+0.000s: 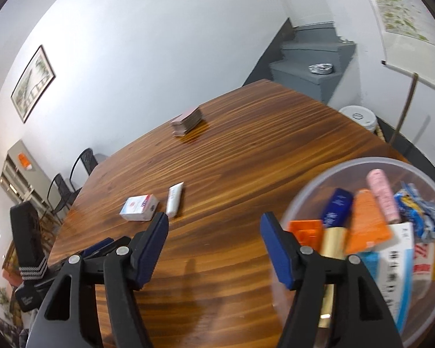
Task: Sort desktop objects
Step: 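Withdraw from the bowl and grasp the baby wash box with the left gripper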
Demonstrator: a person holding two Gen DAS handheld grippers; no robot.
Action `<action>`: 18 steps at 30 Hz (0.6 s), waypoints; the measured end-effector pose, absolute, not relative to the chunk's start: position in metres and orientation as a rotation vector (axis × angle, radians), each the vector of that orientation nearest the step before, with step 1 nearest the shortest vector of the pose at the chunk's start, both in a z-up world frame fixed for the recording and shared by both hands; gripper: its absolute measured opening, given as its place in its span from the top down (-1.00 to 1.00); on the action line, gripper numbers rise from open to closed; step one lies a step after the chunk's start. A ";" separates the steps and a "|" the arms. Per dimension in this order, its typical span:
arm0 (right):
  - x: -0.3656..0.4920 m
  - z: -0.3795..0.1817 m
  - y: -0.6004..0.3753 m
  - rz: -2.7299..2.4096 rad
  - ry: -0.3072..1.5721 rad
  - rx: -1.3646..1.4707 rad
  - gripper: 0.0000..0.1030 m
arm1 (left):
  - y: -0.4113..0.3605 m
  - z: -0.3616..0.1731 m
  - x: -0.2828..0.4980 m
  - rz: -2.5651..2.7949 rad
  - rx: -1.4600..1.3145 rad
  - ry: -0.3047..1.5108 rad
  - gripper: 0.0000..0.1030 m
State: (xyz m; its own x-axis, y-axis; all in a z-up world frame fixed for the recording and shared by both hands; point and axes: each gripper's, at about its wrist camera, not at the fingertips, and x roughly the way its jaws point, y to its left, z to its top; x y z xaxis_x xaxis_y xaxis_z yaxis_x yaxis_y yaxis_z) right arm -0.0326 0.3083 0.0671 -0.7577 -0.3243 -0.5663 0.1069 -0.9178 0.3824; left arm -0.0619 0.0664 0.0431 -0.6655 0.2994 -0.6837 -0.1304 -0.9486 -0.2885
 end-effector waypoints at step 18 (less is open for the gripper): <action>-0.058 0.040 0.243 -2.564 -0.310 1.079 -0.44 | 0.035 0.034 -0.129 2.749 -1.158 -0.184 -1.00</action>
